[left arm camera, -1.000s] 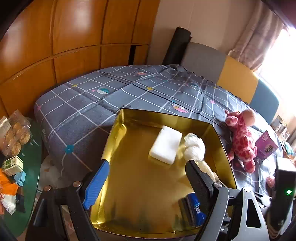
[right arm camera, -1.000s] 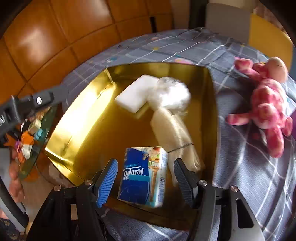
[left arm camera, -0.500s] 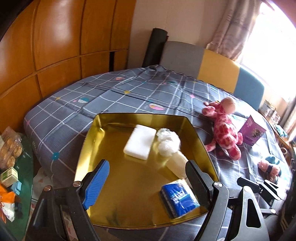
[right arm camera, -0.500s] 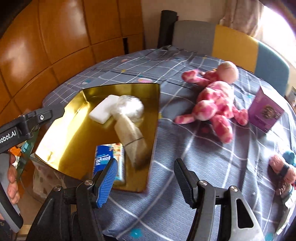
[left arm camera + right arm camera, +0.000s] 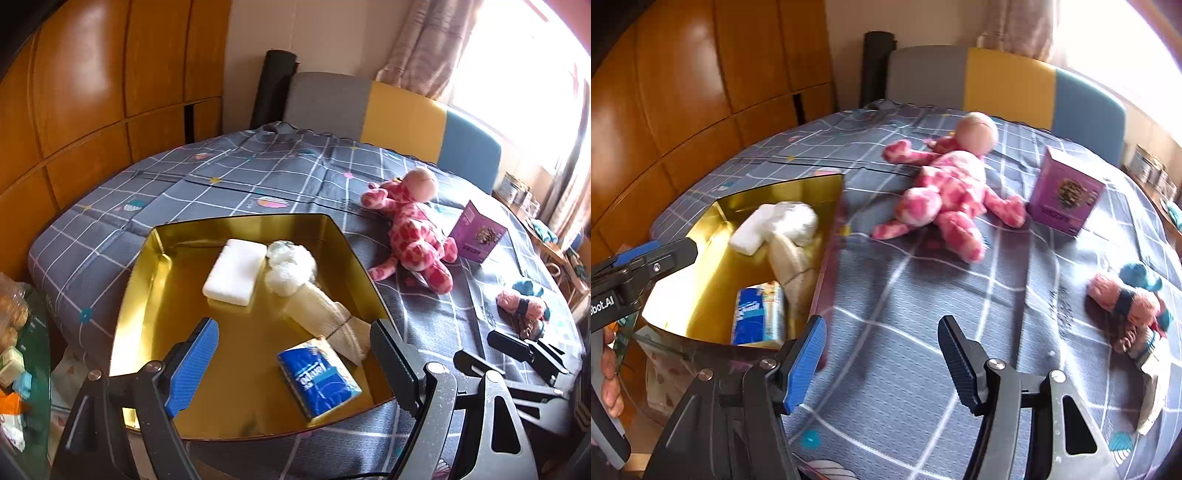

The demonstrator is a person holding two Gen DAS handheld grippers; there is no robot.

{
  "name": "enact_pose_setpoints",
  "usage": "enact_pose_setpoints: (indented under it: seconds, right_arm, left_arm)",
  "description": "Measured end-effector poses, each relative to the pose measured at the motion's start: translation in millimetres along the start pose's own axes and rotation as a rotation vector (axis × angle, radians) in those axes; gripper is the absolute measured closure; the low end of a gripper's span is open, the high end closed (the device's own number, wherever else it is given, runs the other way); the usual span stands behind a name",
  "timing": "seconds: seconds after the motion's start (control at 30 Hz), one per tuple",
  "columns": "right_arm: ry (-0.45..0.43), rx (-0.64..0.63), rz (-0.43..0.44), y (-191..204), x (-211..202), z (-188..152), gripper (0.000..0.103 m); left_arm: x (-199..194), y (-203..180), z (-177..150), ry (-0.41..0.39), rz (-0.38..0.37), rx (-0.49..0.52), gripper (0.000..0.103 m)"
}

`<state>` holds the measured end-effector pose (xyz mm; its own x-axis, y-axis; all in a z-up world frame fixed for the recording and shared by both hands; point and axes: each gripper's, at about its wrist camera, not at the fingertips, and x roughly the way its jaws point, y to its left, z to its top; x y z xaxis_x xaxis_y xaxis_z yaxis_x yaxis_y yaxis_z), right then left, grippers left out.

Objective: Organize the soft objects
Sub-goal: 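Move the left gripper back toward the pink towel roll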

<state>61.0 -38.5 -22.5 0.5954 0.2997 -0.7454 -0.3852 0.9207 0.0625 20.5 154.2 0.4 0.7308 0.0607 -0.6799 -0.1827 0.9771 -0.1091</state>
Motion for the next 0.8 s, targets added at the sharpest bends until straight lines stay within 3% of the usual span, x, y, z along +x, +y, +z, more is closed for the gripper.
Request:
enact_pose_setpoints:
  seconds: [0.37, 0.8]
  right_arm:
    - [-0.03, 0.124, -0.123, -75, -29, -17, 0.039]
    - [-0.023, 0.437, -0.443, -233, -93, -59, 0.039]
  left_arm:
    - [9, -51, 3, 0.025, -0.062, 0.138, 0.018]
    - [33, -151, 6, 0.071, -0.197, 0.387, 0.018]
